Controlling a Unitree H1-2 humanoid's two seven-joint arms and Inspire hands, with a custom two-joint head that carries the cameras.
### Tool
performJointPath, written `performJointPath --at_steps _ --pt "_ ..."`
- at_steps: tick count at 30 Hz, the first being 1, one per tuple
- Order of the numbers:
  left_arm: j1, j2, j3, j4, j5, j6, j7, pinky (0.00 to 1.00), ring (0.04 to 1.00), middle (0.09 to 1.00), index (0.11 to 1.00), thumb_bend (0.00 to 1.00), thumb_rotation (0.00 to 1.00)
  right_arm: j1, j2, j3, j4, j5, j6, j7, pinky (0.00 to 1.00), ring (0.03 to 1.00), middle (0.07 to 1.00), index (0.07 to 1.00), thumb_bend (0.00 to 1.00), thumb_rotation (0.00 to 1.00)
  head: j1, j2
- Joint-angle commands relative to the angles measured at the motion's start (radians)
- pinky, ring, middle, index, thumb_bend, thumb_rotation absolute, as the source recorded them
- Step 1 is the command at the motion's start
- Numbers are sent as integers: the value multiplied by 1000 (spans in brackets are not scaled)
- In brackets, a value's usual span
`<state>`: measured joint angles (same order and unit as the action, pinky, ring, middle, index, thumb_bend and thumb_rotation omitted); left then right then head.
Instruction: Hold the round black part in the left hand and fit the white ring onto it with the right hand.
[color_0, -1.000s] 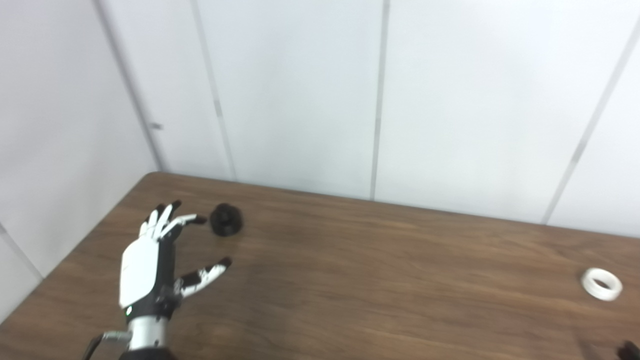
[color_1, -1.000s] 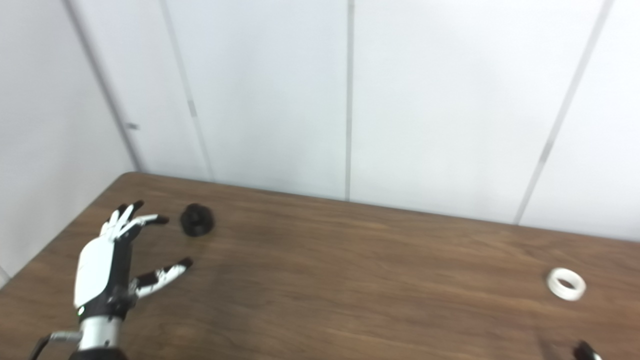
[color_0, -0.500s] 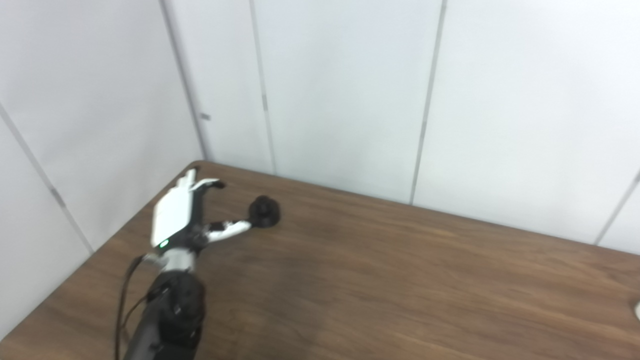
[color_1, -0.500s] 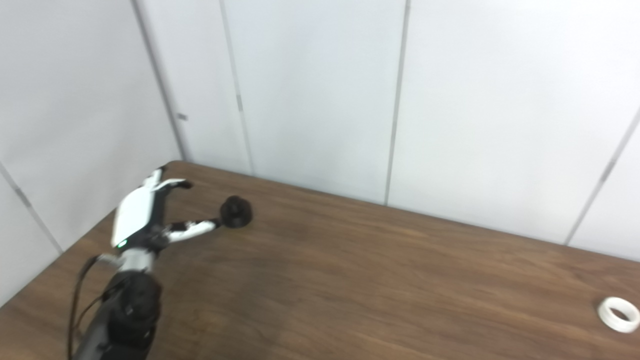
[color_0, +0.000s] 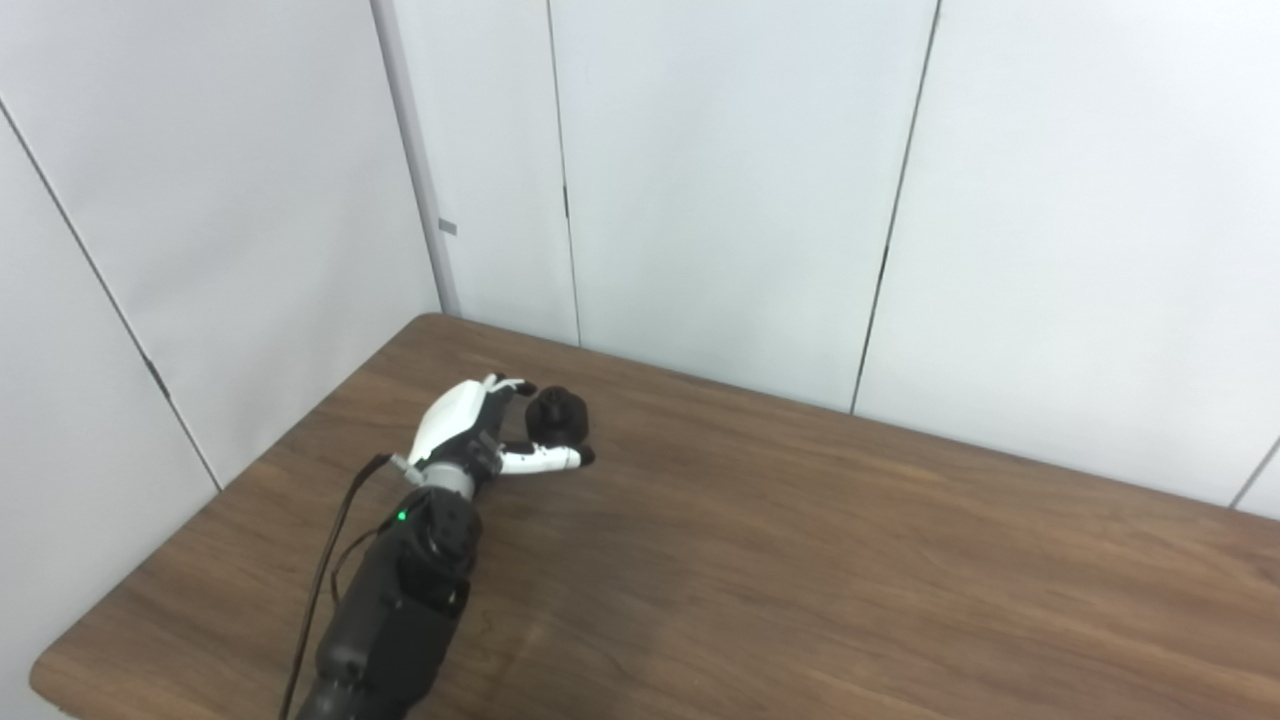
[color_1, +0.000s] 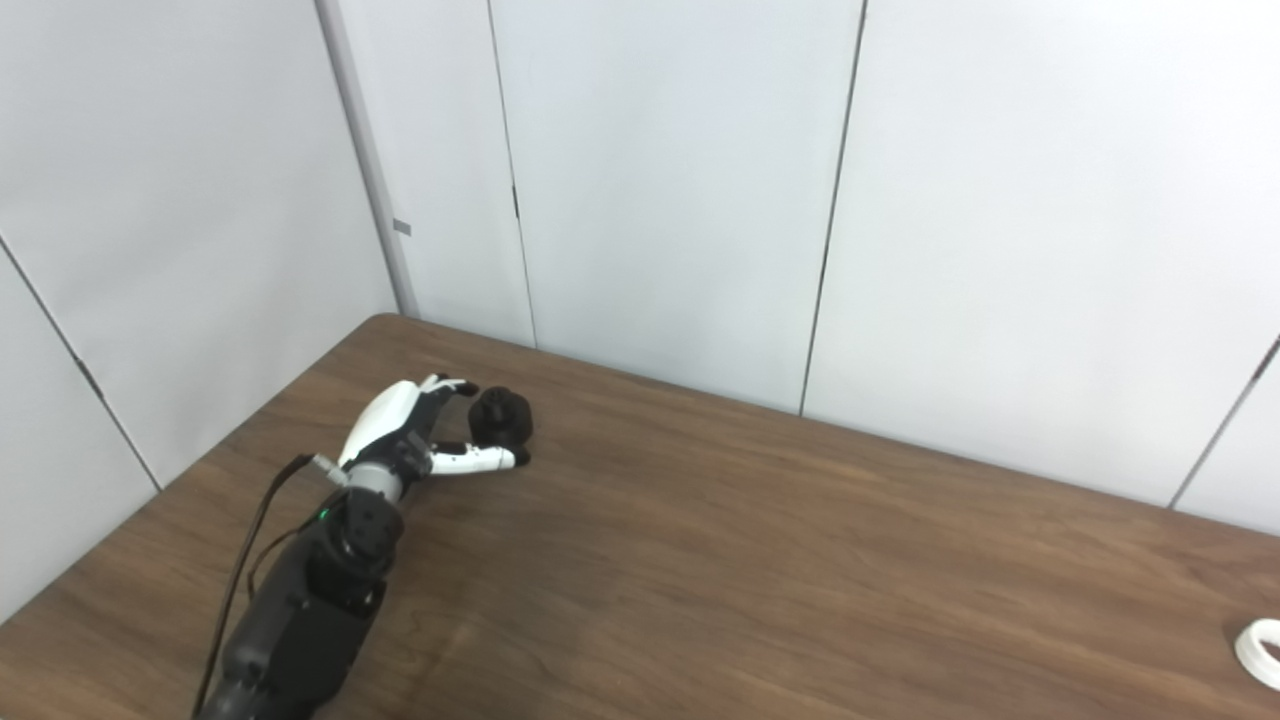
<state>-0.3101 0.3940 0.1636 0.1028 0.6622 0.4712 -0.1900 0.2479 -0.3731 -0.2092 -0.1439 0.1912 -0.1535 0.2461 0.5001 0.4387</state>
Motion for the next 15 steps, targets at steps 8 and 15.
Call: performJointPath --at_steps 8,15 --pt "-63 32 -35 52 44 -2 10 1000 1000 1000 902 1000 389 29 -36 -24 -18 15 0 9 1000 1000 1000 1000 477 701 15 -1" --pt "-63 10 -36 60 66 -2 43 1000 1000 1000 930 1000 394 32 -48 -37 -8 34 -3 21 1000 1000 1000 1000 434 687 36 -1"
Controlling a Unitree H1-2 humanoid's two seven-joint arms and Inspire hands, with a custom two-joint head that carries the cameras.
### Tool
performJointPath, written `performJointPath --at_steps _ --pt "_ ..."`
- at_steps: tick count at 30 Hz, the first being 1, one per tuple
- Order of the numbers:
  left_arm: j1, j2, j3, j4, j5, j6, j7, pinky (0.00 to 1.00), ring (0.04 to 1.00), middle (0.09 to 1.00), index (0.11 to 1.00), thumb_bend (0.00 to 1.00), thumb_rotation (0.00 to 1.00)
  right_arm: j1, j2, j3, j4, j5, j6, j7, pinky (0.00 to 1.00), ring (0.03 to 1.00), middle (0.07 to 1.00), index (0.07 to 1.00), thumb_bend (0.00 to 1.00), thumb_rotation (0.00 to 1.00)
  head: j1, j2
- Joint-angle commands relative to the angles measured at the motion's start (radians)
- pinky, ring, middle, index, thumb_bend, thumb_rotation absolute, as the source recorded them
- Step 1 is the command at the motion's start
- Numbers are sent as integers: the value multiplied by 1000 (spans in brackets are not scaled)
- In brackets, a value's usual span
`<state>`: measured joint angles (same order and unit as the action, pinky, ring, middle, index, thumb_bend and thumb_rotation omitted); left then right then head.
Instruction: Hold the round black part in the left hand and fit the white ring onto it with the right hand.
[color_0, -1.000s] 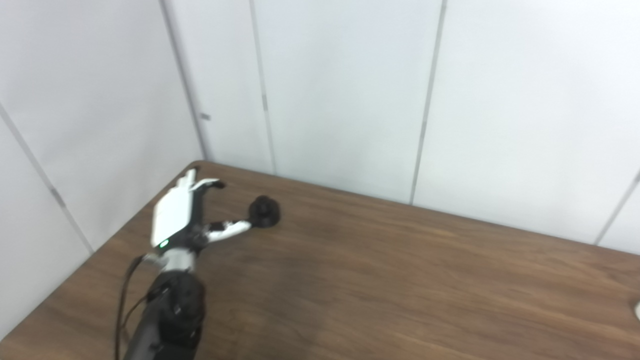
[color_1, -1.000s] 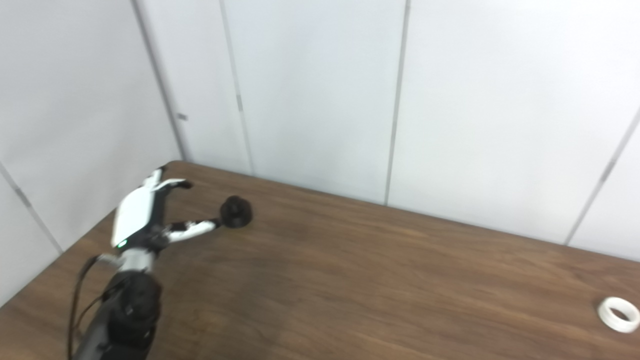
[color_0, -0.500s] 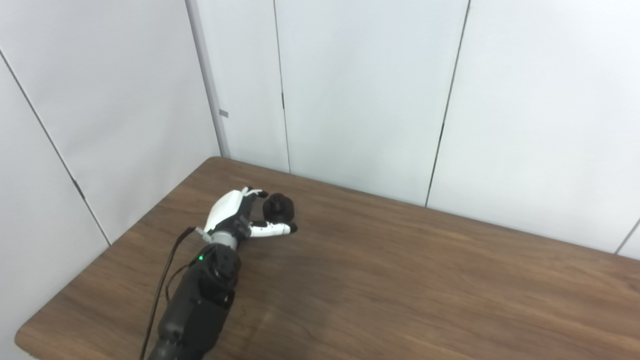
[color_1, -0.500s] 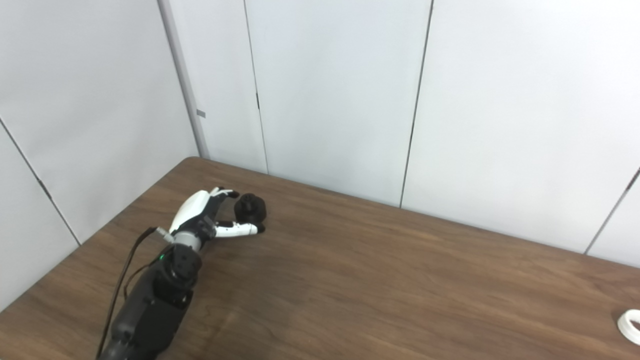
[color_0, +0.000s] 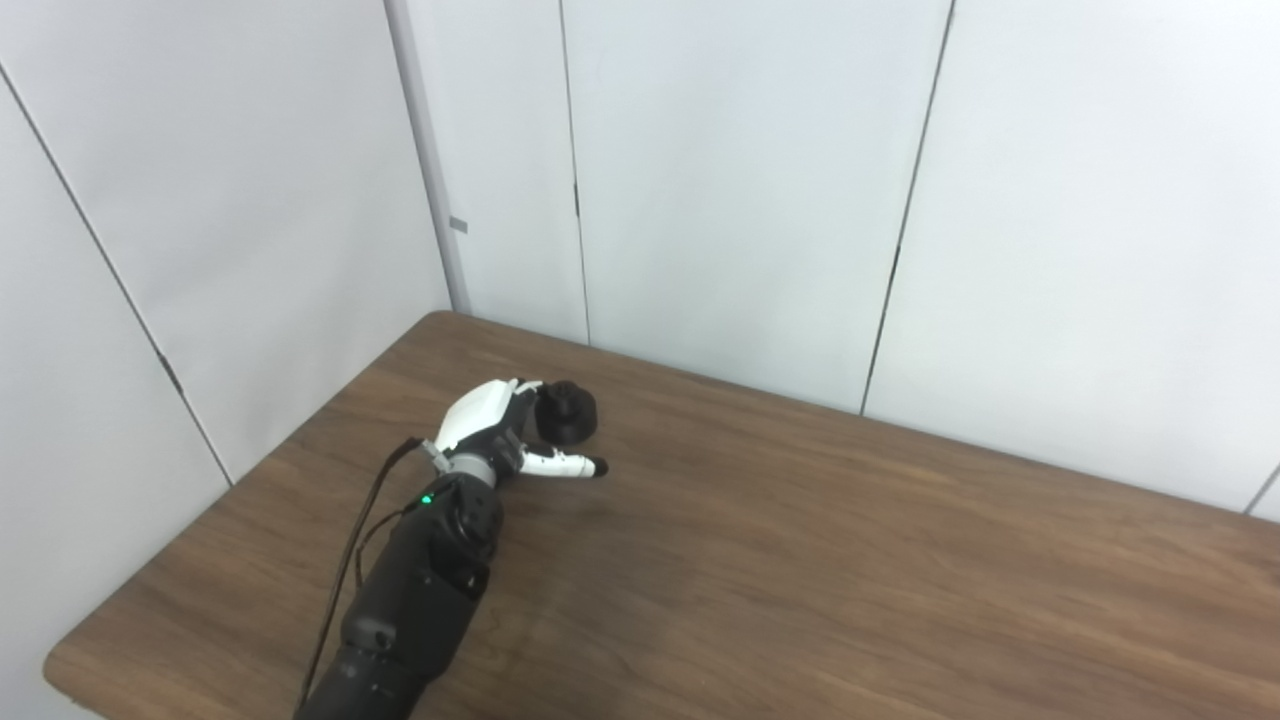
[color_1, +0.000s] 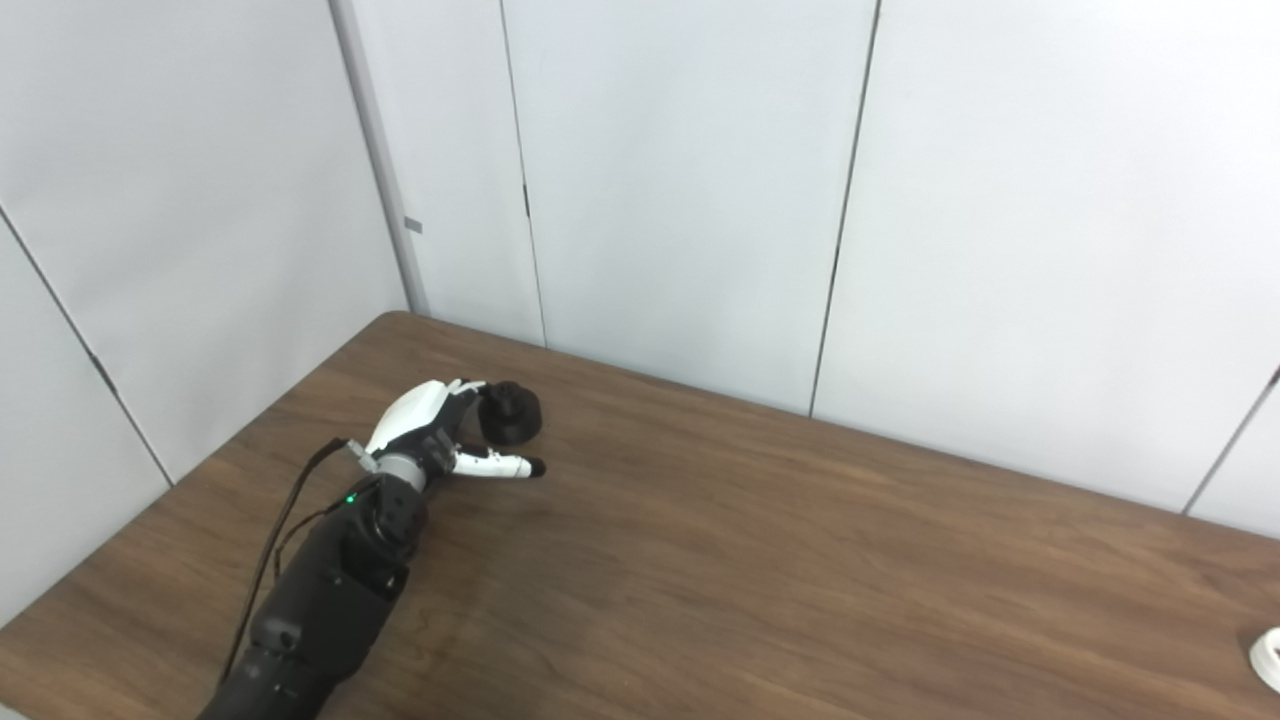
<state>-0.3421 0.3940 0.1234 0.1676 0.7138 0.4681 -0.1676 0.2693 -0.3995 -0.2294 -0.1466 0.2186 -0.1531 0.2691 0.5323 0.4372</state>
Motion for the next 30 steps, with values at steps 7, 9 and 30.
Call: performJointPath --at_steps 7,9,30 --pt "-37 15 4 5 11 1 58 1000 1000 1000 946 1000 395 5 -24 -21 20 -4 -20 -1 1000 1000 1000 1000 448 700 9 -8" --pt "-40 16 8 7 0 1 71 1000 1000 1000 939 1000 392 6 -24 -21 16 -11 -22 -2 1000 1000 1000 1000 449 702 9 -14" --pt "-51 73 22 -53 -11 1 52 1000 1000 1000 981 1000 432 -21 -24 -8 46 -36 -41 4 1000 1000 1000 1000 445 679 8 -33"
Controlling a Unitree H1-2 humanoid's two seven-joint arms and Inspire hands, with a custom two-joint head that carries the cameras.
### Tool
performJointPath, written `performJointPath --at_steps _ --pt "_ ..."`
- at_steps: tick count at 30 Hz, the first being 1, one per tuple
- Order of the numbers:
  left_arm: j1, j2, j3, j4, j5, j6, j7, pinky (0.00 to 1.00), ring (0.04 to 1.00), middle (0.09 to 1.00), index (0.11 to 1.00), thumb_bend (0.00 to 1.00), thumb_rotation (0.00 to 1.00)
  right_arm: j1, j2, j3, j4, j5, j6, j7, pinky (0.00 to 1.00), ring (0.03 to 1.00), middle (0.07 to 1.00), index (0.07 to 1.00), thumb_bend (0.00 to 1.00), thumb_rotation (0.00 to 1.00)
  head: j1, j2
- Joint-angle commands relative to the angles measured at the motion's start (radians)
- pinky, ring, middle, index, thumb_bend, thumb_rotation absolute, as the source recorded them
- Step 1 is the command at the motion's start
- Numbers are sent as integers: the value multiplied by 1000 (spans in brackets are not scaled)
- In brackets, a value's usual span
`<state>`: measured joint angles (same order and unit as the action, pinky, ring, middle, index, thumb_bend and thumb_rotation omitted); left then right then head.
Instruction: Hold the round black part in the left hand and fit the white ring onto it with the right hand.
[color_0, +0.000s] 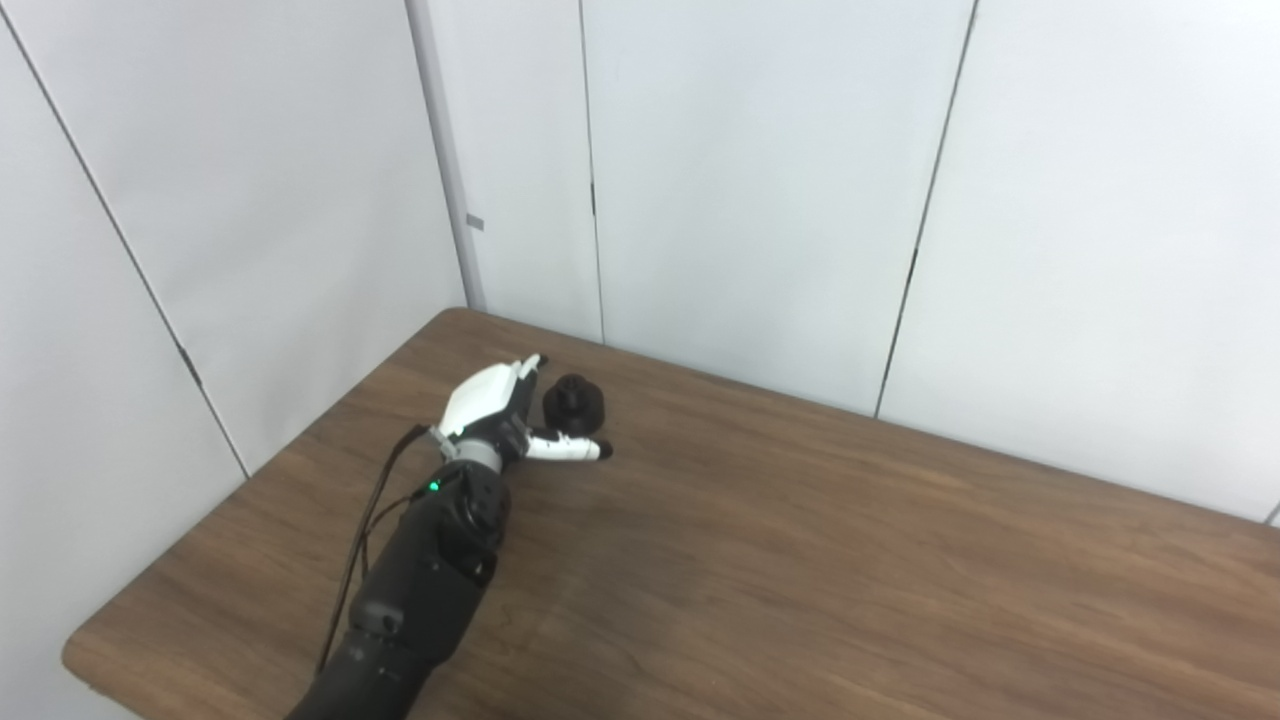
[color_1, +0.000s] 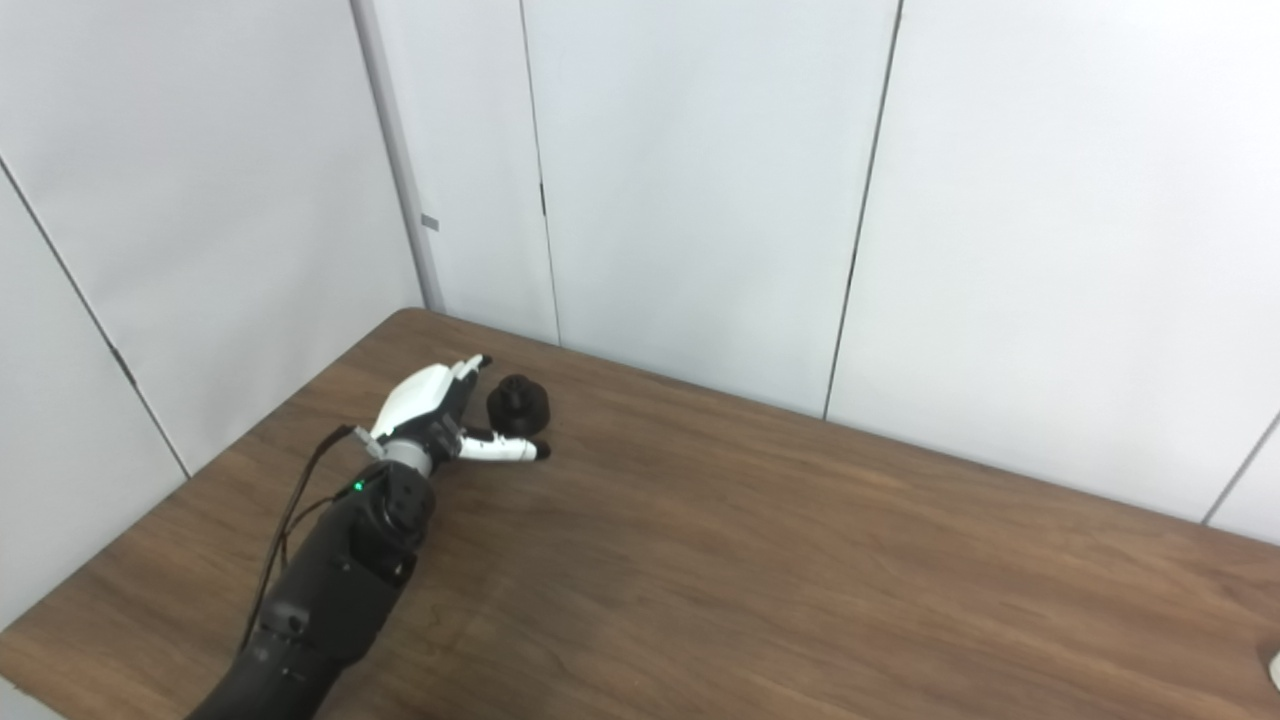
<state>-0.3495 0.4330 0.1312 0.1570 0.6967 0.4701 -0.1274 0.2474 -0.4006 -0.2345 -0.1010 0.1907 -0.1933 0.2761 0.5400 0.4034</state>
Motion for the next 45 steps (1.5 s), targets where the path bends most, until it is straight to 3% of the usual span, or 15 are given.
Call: performJointPath --at_steps 1,7,15,19,22,29,39,45 --pt "-48 34 23 -40 1 0 12 1000 1000 1000 984 1000 428 1 -22 -3 0 -8 -1 -3 1000 1000 1000 1000 447 678 1 1" --pt "-86 51 25 16 -18 -1 26 1000 1000 1000 1000 1000 427 1 -22 -1 -3 -19 0 -6 1000 1000 1000 1000 452 695 -2 -6" --pt "-153 90 -8 182 -84 -19 27 1000 1000 1000 915 1000 381 12 -31 -6 -11 -16 1 -1 1000 1000 1000 1000 477 707 -4 -1" --pt "-148 87 11 256 -185 -154 94 1000 1000 1000 862 1000 318 21 -37 -11 -10 -9 -13 8 1000 1000 1000 1000 489 707 -9 3" --pt "-140 78 18 289 -237 -201 133 1000 1000 1000 836 1000 313 28 -41 -16 -18 -5 -5 7 1000 1000 1000 1000 491 693 -8 10" --pt "-111 73 -19 318 -271 -229 185 1000 1000 1000 819 1000 343 46 -58 -28 -42 4 19 12 1000 1000 1000 1000 522 703 -3 32" --pt "-80 75 -41 299 -292 -237 200 1000 1000 1000 823 1000 330 60 -74 -36 -47 12 20 13 1000 1000 1000 1000 507 691 -8 49" --pt "-76 86 -92 309 -247 -224 212 1000 1000 1000 770 1000 335 68 -74 -39 -54 19 17 17 1000 1000 1000 1000 529 692 -11 55"
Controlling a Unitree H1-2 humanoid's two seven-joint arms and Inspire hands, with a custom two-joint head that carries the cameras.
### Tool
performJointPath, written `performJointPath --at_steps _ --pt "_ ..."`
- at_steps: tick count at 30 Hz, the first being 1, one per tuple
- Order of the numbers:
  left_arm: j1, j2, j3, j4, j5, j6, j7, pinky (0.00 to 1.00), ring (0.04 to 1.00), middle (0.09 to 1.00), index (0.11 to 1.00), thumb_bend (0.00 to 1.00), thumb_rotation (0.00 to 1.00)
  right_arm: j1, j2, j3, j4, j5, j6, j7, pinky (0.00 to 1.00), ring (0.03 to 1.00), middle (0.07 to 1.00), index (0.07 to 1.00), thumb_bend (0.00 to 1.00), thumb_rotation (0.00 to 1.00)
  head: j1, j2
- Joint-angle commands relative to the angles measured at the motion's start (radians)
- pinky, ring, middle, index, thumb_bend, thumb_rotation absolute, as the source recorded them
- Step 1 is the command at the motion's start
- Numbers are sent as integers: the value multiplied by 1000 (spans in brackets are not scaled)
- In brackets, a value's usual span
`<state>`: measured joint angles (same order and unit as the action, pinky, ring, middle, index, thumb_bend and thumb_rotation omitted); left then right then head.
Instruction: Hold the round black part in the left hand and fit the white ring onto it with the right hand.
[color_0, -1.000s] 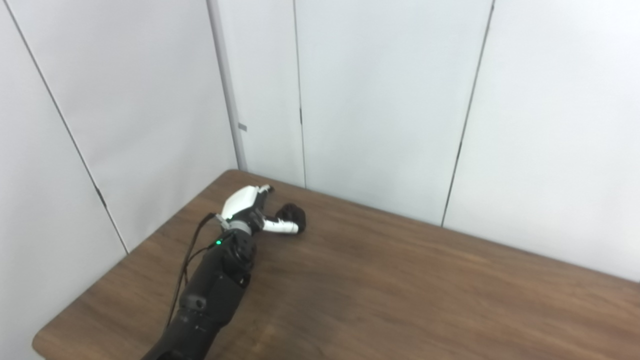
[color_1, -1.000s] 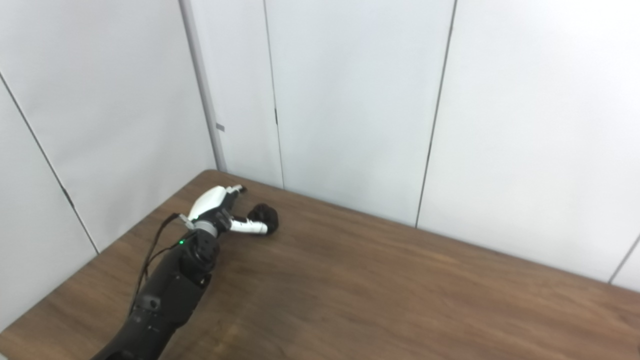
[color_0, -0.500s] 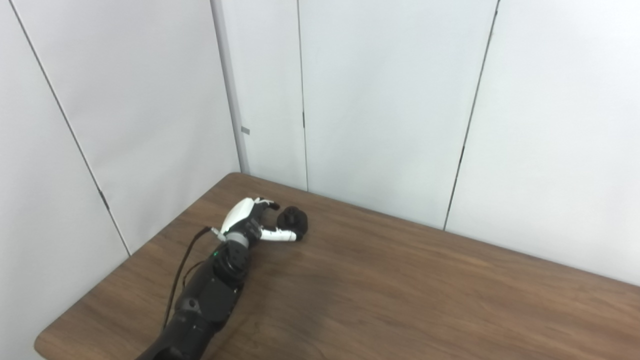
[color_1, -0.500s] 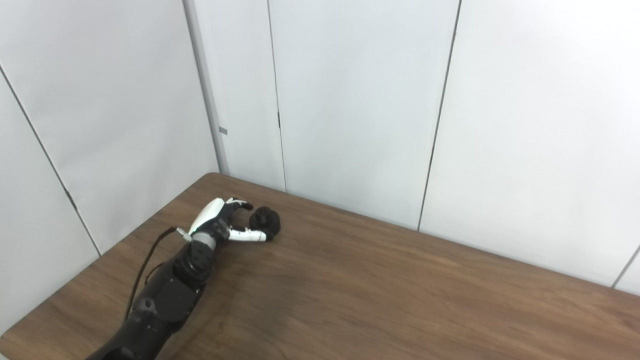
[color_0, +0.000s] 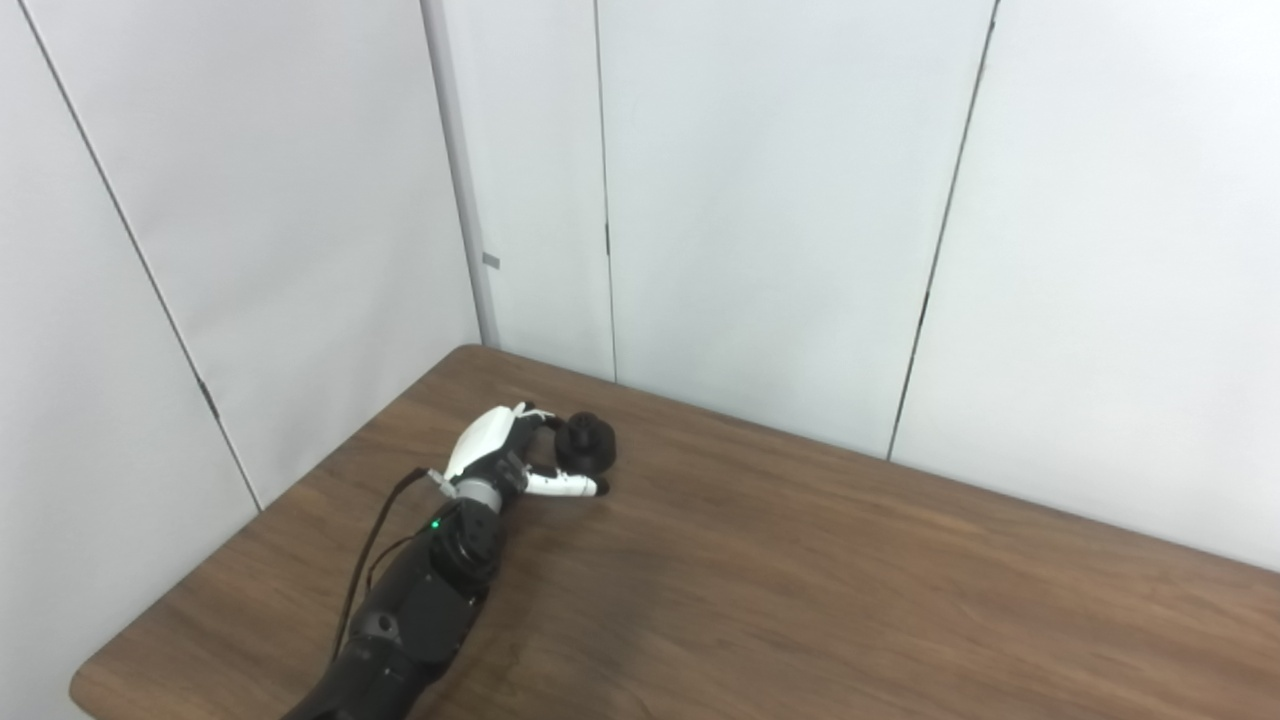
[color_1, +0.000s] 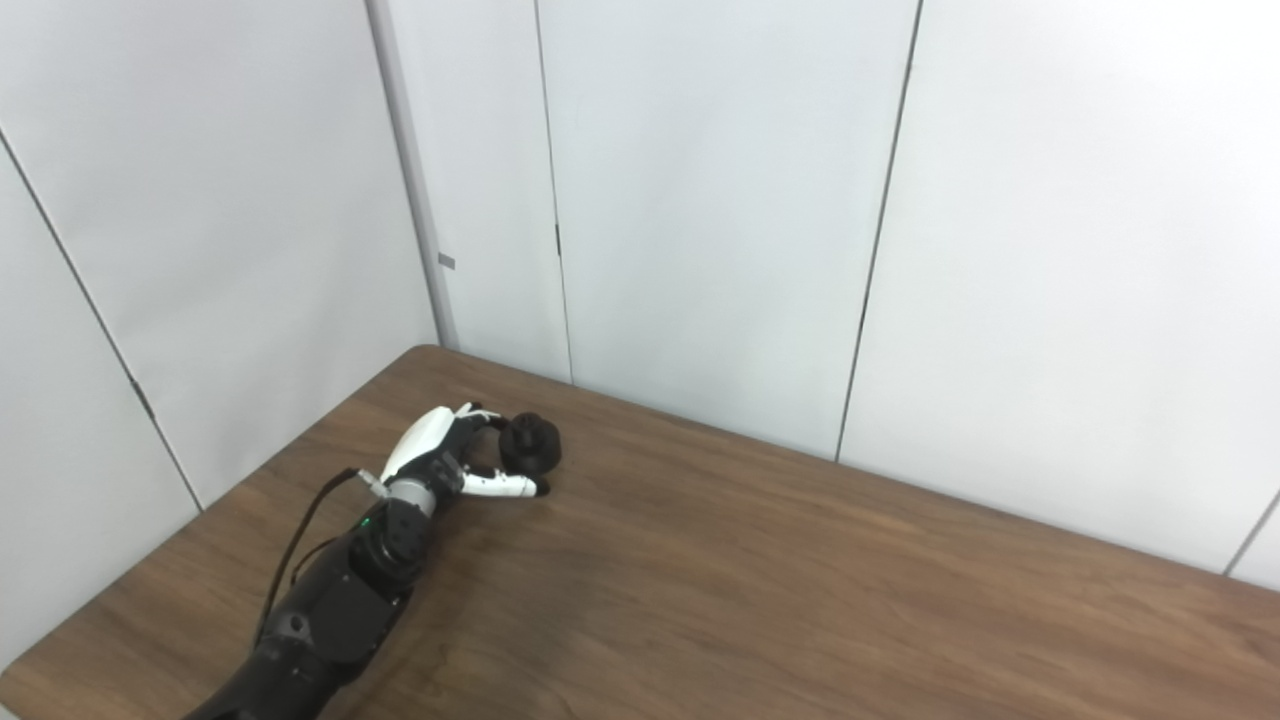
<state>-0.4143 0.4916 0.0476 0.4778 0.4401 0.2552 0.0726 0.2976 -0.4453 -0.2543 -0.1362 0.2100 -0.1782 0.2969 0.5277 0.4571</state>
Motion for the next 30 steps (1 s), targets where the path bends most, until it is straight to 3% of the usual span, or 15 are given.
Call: performJointPath --at_steps 1,8,17,30 --pt "-12 28 -13 -11 12 -9 16 1000 1000 1000 760 1000 325 19 -29 -19 -19 -2 1 -4 1000 1000 1000 1000 520 691 1 1" --pt "-20 29 -44 3 24 -7 47 1000 1000 1000 728 1000 309 20 -24 -20 -25 0 3 -6 1000 1000 1000 1000 524 689 1 3" --pt "-18 9 -52 15 18 -70 126 1000 1000 1000 699 1000 258 36 -17 -21 -43 2 11 -12 1000 1000 1000 1000 523 695 -2 6" --pt "-38 -23 -70 68 22 -85 205 1000 1000 1000 710 1000 225 62 -11 -31 -70 15 17 -12 1000 1000 1000 1000 588 708 -8 17"
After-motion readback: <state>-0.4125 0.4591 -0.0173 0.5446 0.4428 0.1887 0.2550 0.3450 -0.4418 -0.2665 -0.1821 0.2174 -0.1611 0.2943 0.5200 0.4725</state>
